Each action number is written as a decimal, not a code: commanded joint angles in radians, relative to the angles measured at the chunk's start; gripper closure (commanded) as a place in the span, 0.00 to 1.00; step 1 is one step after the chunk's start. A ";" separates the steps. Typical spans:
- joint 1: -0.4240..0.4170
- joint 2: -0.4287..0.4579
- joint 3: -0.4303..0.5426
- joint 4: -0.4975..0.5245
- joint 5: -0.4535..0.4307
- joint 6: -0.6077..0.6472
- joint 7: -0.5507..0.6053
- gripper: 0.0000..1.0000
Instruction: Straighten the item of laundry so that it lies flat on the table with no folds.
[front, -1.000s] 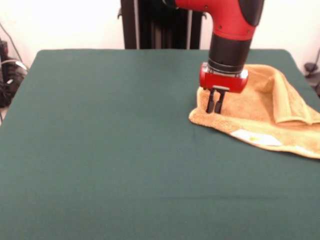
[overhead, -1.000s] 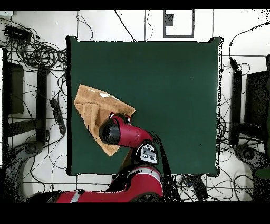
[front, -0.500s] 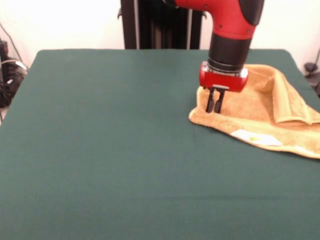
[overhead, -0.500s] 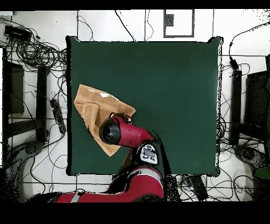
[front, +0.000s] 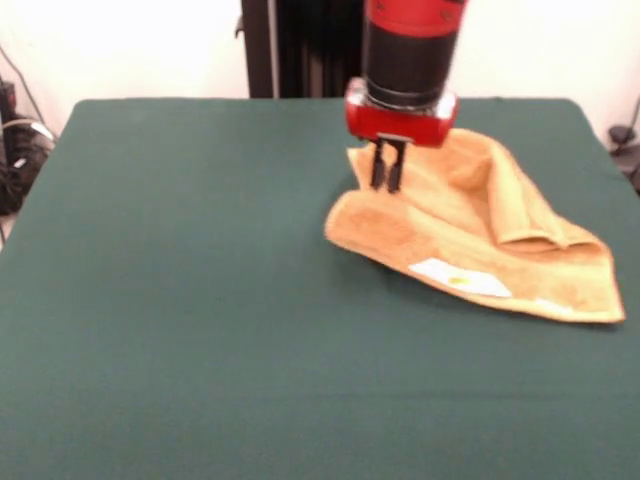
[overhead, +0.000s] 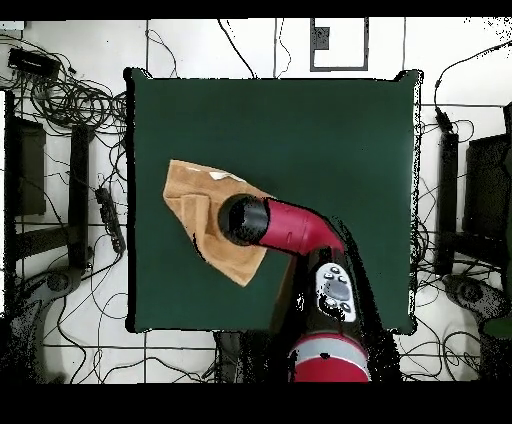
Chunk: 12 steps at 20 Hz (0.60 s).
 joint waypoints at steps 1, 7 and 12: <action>-0.067 -0.041 0.117 -0.226 -0.075 0.225 -0.130 1.00; -0.107 -0.028 0.169 -0.301 -0.130 0.282 -0.151 1.00; -0.134 0.021 0.218 -0.401 -0.159 0.338 -0.188 1.00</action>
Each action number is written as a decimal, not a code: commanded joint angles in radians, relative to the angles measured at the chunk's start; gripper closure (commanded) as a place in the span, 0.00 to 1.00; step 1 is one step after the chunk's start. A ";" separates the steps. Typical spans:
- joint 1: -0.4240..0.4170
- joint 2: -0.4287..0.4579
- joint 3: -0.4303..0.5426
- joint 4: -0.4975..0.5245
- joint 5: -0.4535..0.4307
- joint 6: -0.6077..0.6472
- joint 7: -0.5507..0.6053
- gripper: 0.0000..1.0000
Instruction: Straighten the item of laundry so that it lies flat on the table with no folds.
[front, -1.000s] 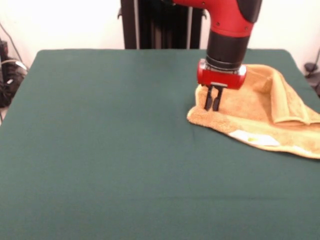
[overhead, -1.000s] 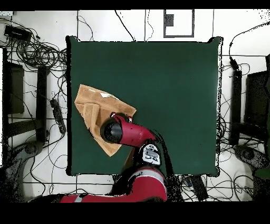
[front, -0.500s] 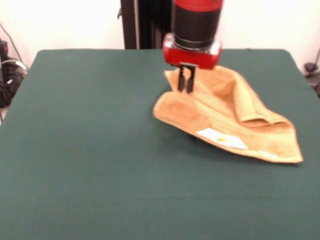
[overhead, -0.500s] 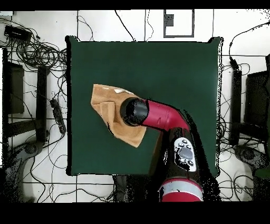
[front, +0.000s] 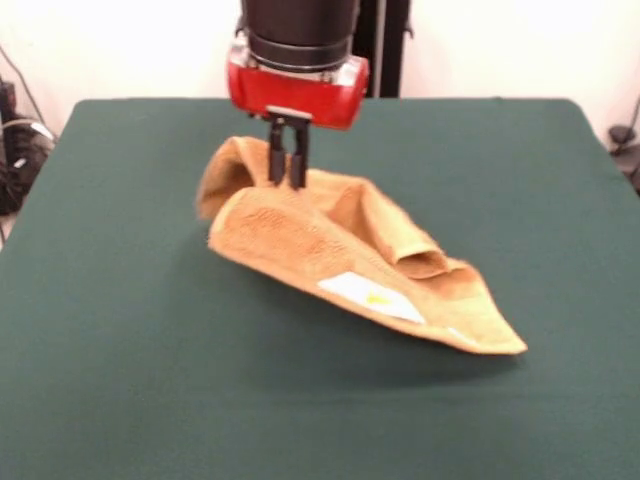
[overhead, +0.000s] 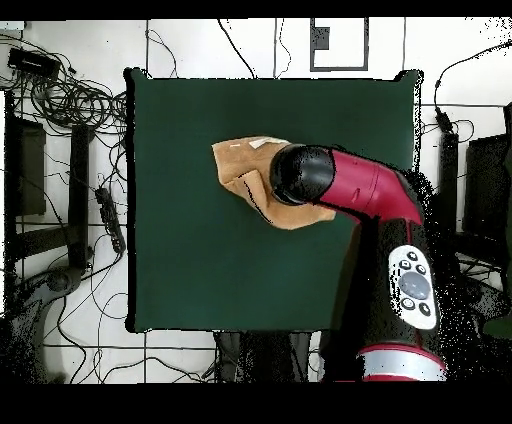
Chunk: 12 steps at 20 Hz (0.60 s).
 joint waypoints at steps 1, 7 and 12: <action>-0.012 0.086 0.200 -0.170 -0.053 0.166 -0.198 1.00; -0.055 0.209 0.267 -0.300 -0.114 0.163 -0.254 1.00; -0.090 0.214 0.327 -0.286 -0.143 0.149 -0.250 0.00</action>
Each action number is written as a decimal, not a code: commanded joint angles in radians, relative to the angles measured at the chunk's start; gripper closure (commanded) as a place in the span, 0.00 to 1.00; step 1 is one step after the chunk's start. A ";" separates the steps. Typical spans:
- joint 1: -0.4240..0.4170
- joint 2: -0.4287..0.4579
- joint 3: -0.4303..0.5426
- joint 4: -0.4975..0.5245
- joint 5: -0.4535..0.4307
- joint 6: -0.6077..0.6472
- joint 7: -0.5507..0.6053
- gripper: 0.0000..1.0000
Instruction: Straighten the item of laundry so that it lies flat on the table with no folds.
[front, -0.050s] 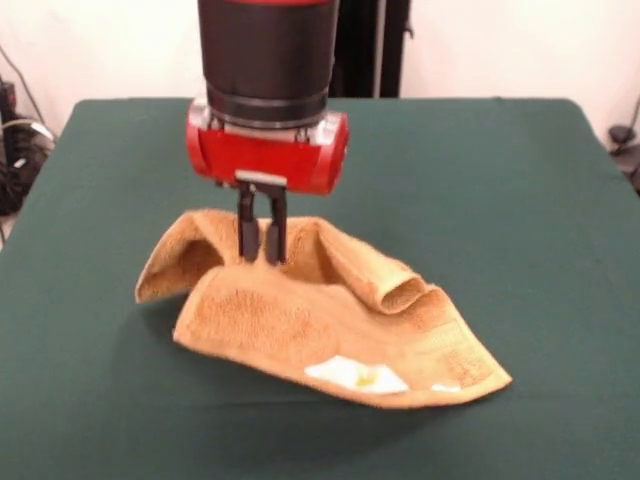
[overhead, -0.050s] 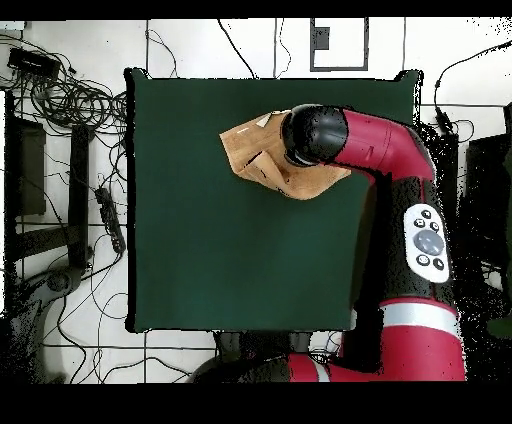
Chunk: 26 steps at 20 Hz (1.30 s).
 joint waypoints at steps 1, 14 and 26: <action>-0.017 0.102 0.192 -0.041 -0.048 0.100 -0.248 0.00; -0.041 0.084 0.245 -0.007 -0.108 0.048 -0.207 0.00; -0.004 -0.007 0.202 0.142 -0.114 0.032 -0.022 0.00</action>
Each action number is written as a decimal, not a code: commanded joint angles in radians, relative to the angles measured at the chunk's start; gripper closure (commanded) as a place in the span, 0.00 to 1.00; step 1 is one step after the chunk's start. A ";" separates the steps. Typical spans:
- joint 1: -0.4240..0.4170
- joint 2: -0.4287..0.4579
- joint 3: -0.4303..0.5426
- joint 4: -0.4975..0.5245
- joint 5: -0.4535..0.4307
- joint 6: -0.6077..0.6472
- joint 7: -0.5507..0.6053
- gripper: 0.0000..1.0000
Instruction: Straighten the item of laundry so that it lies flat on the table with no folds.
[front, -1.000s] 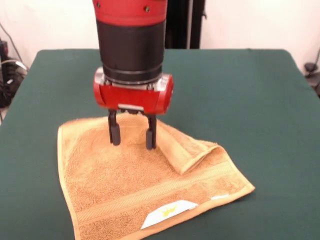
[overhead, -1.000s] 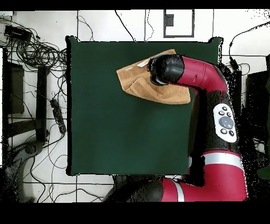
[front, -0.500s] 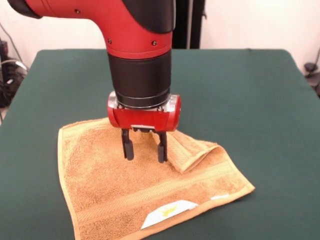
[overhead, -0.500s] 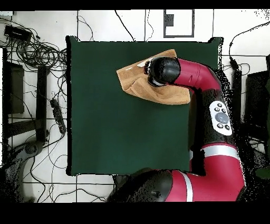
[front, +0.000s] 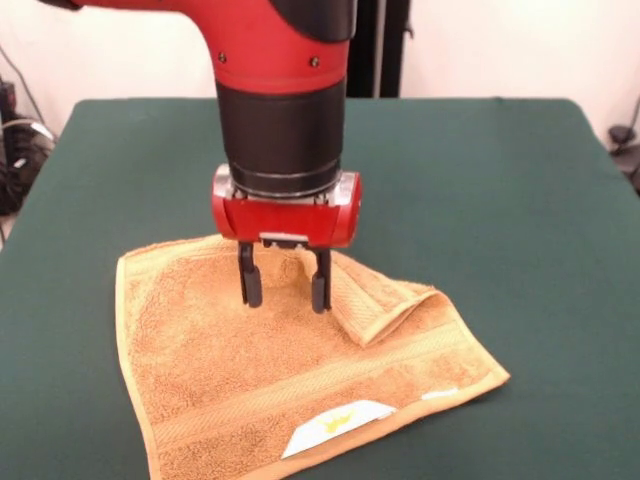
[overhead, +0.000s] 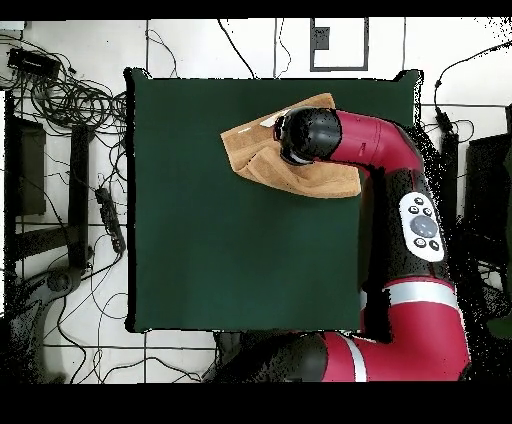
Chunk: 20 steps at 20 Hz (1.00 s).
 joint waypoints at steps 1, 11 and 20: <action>0.066 -0.068 0.057 0.169 -0.018 0.030 -0.003 0.00; 0.069 -0.030 0.046 0.282 -0.019 -0.074 0.064 0.00; 0.049 0.041 0.061 0.291 -0.052 -0.203 0.037 0.00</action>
